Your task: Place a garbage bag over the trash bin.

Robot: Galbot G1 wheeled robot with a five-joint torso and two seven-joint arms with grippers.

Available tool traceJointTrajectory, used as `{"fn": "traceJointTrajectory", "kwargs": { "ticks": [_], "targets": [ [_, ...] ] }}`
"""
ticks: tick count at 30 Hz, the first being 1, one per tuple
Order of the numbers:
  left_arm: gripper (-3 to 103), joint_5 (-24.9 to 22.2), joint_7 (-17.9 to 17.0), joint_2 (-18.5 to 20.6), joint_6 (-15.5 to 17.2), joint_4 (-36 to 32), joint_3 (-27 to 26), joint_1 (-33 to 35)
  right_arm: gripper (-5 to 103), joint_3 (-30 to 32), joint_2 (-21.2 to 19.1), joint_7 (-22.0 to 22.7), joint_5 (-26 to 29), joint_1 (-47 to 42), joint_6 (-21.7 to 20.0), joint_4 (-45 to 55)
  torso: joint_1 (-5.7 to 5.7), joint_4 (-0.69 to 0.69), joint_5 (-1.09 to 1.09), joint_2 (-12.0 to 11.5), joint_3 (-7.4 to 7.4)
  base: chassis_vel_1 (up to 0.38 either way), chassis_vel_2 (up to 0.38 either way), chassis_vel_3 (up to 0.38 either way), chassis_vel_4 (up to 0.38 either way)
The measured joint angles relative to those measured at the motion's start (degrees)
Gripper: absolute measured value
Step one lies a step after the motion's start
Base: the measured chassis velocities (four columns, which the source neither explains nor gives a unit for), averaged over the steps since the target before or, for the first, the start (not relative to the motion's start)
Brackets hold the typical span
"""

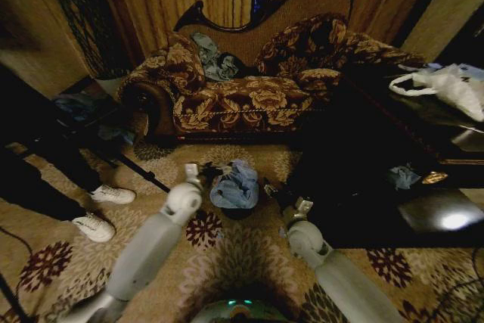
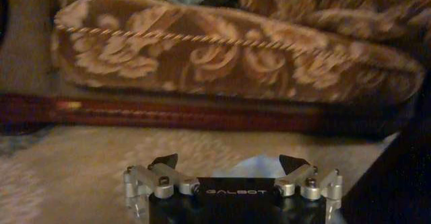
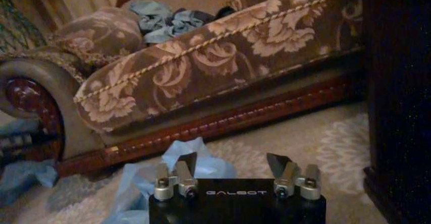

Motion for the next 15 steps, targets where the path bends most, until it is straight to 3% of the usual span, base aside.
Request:
{"fn": "traceJointTrajectory", "kwargs": {
  "ticks": [3, 5, 8, 11, 15],
  "targets": [
    [100, 0.8, 0.7, 1.1, 0.9, 2.8, -0.9, -0.1, 49, -0.3, 1.0, -0.2, -0.5, 0.5, 0.1, -0.3, 0.00, -0.02, 0.02, 0.0, 0.00, 0.000, 0.000, 0.000, 0.000],
    [100, 1.2, 0.9, 1.2, 0.9, 3.4, -1.0, 0.0, 49, -0.7, 1.1, 0.0, -0.4, 0.9, 0.1, -0.4, 0.01, -0.03, 0.00, 0.0, 0.00, 0.000, 0.000, 0.000, 0.000],
    [100, 2.2, 0.9, 1.4, 0.9, 4.9, -3.4, 1.5, 32, -4.4, 2.7, 1.9, 2.0, 4.5, -1.3, -2.0, 0.00, -0.02, 0.02, 0.0, 0.00, 0.000, 0.000, 0.000, 0.000],
    [100, 2.6, 0.6, 1.3, 0.8, 5.5, -4.6, 2.1, 27, -6.6, 3.9, 3.4, 3.7, 7.1, -2.5, -3.3, 0.00, 0.00, 0.00, 0.0, 0.00, 0.000, 0.000, 0.000, 0.000],
    [100, 3.5, 0.5, 0.3, 0.3, 7.1, -5.8, 2.4, 11, -10.9, 6.8, 6.1, 6.3, 12.5, -4.1, -7.4, 0.01, 0.00, 0.00, 0.0, 0.00, 0.000, 0.000, 0.000, 0.000]
  ]
}}
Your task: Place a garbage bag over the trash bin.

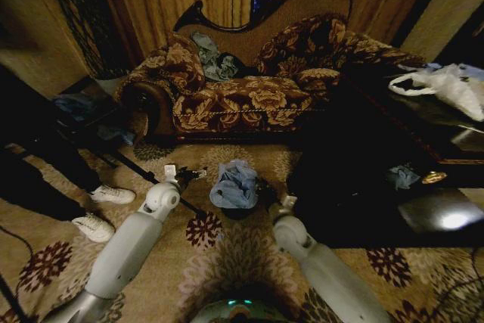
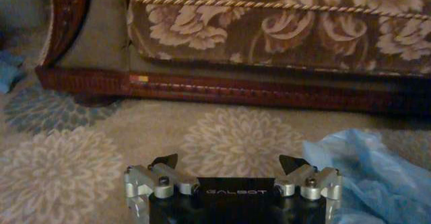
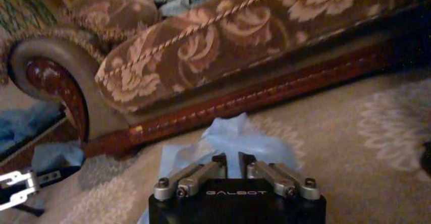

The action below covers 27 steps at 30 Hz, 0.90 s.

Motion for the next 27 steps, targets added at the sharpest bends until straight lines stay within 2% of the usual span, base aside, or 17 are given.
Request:
{"fn": "traceJointTrajectory", "kwargs": {
  "ticks": [1, 6, 8, 9, 12, 14, 16, 22, 27],
  "targets": [
    [100, 0.2, -0.1, -0.5, -0.1, 0.3, -0.3, 0.0, 5, -1.3, 1.0, 0.4, 0.1, 1.8, -0.2, -1.9, 0.00, 0.00, 0.00, 0.0, 0.00, 0.000, 0.000, 0.000, 0.000],
    [100, 0.3, -0.3, -1.4, -0.3, 0.6, -1.0, 0.3, 1, -3.8, 3.0, 1.6, 0.6, 5.4, -1.6, -5.8, 0.00, -0.01, 0.00, 0.0, 0.00, 0.000, 0.000, 0.000, 0.000],
    [100, 0.4, -0.4, -1.9, -0.4, 0.5, -1.7, 0.9, 0, -6.0, 4.4, 4.7, 2.5, 8.3, -2.7, -8.3, 0.00, -0.01, 0.00, 0.0, 0.00, 0.000, 0.000, 0.000, 0.000],
    [100, 0.4, -0.4, -1.9, -0.4, 0.5, -1.7, 0.9, 0, -6.0, 4.4, 4.7, 2.5, 8.3, -2.7, -8.3, 0.00, -0.01, 0.00, 0.0, 0.00, 0.000, 0.000, 0.000, 0.000],
    [100, 0.8, -0.4, -2.7, -0.6, 0.4, -3.1, 1.5, 0, -7.6, 8.0, 10.4, 6.6, 12.0, -5.1, -13.5, 0.00, -0.01, 0.00, 0.0, 0.00, 0.000, 0.000, 0.000, 0.000],
    [100, 0.8, -0.4, -2.8, -0.7, 0.4, -3.2, 1.5, 0, -7.6, 8.5, 11.0, 7.1, 12.3, -5.4, -14.1, 0.00, -0.01, 0.00, 0.0, 0.00, 0.000, 0.000, 0.000, 0.000],
    [100, 0.9, -0.5, -3.0, -1.0, 0.5, -4.0, 1.7, 0, -8.0, 11.5, 14.0, 9.3, 14.5, -6.7, -18.5, 0.00, -0.01, 0.00, 0.0, 0.00, 0.000, 0.000, 0.000, 0.000],
    [100, 0.9, -0.3, -3.1, -1.3, 0.5, -5.6, 2.2, 0, -8.8, 15.2, 15.6, 9.5, 18.2, -7.4, -26.0, 0.01, -0.01, 0.01, 0.0, 0.00, 0.000, 0.000, 0.000, 0.000],
    [100, 1.1, -0.1, -4.0, -1.6, -0.2, -6.8, 3.2, 0, -10.1, 18.8, 17.5, 12.1, 23.2, -8.6, -33.1, 0.00, 0.00, 0.01, 0.0, 0.00, 0.000, 0.000, 0.000, 0.000]
  ]
}}
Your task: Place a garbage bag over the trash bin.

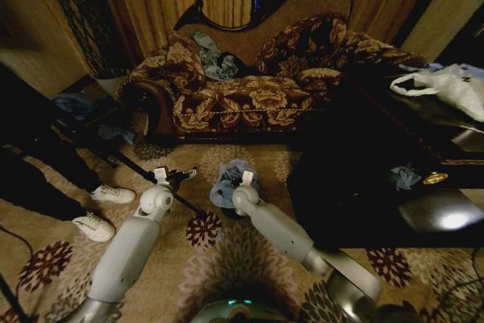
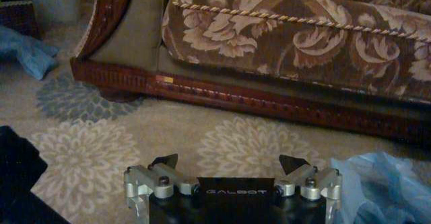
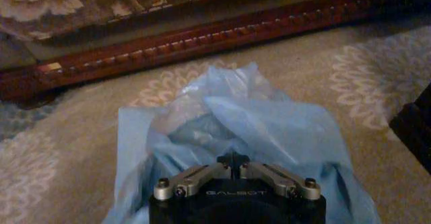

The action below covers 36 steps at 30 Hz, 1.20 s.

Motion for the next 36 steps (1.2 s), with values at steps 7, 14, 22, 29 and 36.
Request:
{"fn": "traceJointTrajectory", "kwargs": {
  "ticks": [7, 14, 22, 29, 36],
  "targets": [
    [100, 0.1, 0.8, -0.2, -0.6, -1.0, -1.5, 0.8, 0, -2.6, 3.6, -1.6, 1.1, 5.5, -1.9, -11.0, 0.00, 0.00, 0.01, 0.0, 0.00, 0.000, 0.000, 0.000, 0.000],
    [100, 0.1, 1.2, 0.2, -1.7, -0.8, -2.6, 0.8, 0, -5.6, 4.7, -3.8, 2.3, 6.4, -2.8, -15.4, 0.00, -0.01, 0.01, 0.0, 0.00, 0.000, 0.000, 0.000, 0.000],
    [100, 0.1, 2.0, 0.6, -3.1, -0.2, -3.4, 1.4, 0, -3.3, 5.7, -11.0, -0.8, 7.3, -2.6, -25.4, 0.00, 0.00, 0.01, 0.0, -0.01, 0.000, 0.000, 0.000, 0.000],
    [100, 0.2, 2.4, 1.1, -4.1, 0.2, -3.7, 1.9, 0, -2.3, 5.7, -14.4, -3.2, 7.4, -2.7, -30.5, 0.00, 0.00, 0.02, 0.0, -0.01, 0.000, 0.000, 0.000, 0.000],
    [100, 0.1, 2.5, 0.9, -4.2, -0.1, -3.7, 1.9, 0, -2.4, 5.6, -14.5, -3.2, 5.9, -3.0, -29.8, 0.00, 0.00, 0.02, 0.0, -0.01, 0.000, 0.000, 0.000, 0.000]
  ]
}}
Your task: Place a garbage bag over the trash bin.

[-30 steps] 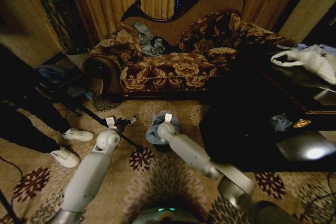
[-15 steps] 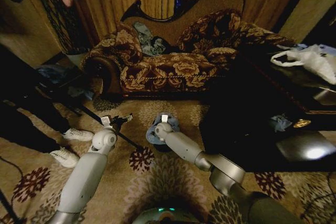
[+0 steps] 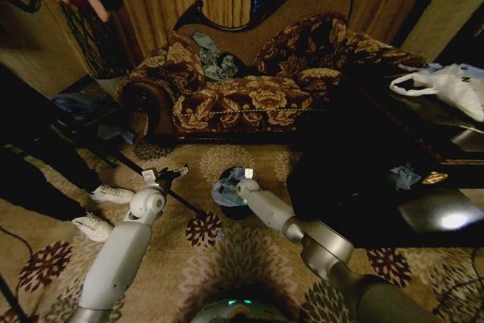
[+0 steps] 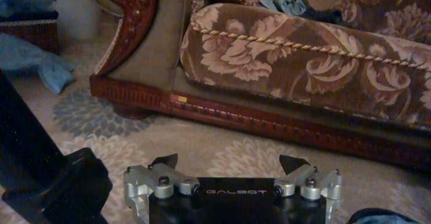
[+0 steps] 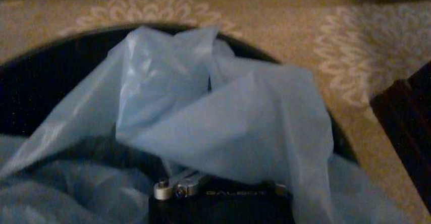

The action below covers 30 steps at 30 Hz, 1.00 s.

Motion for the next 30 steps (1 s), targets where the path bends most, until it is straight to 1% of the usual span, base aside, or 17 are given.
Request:
{"fn": "traceJointTrajectory", "kwargs": {
  "ticks": [10, 14, 15, 18, 20, 22, 25, 26, 28, 29, 30],
  "targets": [
    [100, -0.2, -0.9, -1.0, 0.1, -1.5, -0.1, 0.1, 0, 1.5, 0.0, -0.4, -1.2, -1.9, 0.1, -0.5, -0.02, -0.01, 0.00, 0.0, -0.02, 0.000, 0.000, 0.000, 0.000],
    [100, -0.2, -1.1, -1.0, 0.2, -2.0, -0.2, 0.0, 0, 2.5, -0.1, 0.9, 0.1, -2.8, -0.2, -0.4, 0.00, 0.00, 0.01, 0.0, 0.03, 0.000, 0.000, 0.000, 0.000],
    [100, -0.2, -1.2, -1.1, 0.3, -2.0, -0.2, -0.1, 0, 3.6, -0.1, 1.2, 0.3, -2.8, -0.2, 0.0, 0.01, -0.02, -0.04, 0.0, 0.02, 0.000, 0.000, 0.000, 0.000],
    [100, -0.2, -1.2, -1.1, 0.3, -2.0, -0.2, -0.2, 0, 4.3, -0.1, 1.2, 0.2, -2.7, 0.0, 0.7, 0.01, -0.01, 0.00, 0.0, 0.01, 0.000, 0.000, 0.000, 0.000],
    [100, 0.0, -1.2, -1.4, 0.3, -1.7, -0.2, -0.2, 0, 4.6, -0.1, 1.2, 0.2, -2.2, 0.4, 2.5, 0.00, -0.01, -0.02, 0.0, 0.01, 0.000, 0.000, 0.000, 0.000],
    [100, 0.2, -1.2, -1.5, 0.3, -1.6, -0.1, -0.1, 0, 4.6, -0.1, 1.3, 0.3, -1.9, 0.3, 3.7, 0.00, 0.00, 0.00, 0.0, 0.01, 0.000, 0.000, 0.000, 0.000],
    [100, 0.8, -1.2, -2.2, 0.3, -1.3, 0.1, 0.0, 0, 3.8, -0.1, 2.5, 1.5, -1.6, 0.1, 5.7, 0.00, 0.00, -0.02, 0.0, 0.01, 0.000, 0.000, 0.000, 0.000],
    [100, 1.0, -1.3, -2.5, 0.3, -1.3, 0.2, 0.1, 0, 3.3, -0.1, 3.5, 3.0, -1.5, -0.5, 7.4, 0.00, 0.00, -0.01, 0.0, 0.01, 0.000, 0.000, 0.000, 0.000],
    [100, 1.1, -1.3, -2.6, 0.3, -1.3, 0.3, 0.2, 0, 3.2, -0.1, 3.8, 3.6, -1.5, -0.9, 8.1, 0.00, -0.01, -0.01, 0.0, 0.01, 0.000, 0.000, 0.000, 0.000],
    [100, 1.1, -1.3, -2.8, 0.3, -1.3, 0.3, 0.2, -3, 3.0, -0.1, 5.5, 6.5, -1.4, -2.7, 10.7, 0.00, -0.01, -0.01, 0.0, 0.01, 0.000, 0.000, 0.000, 0.000],
    [100, 1.1, -1.4, -2.9, 0.3, -1.3, 0.3, 0.2, 2, 3.0, -0.1, 7.0, 9.0, -1.1, -4.3, 12.1, 0.00, 0.00, 0.01, 0.0, 0.00, 0.000, 0.000, 0.000, 0.000]
  ]
}}
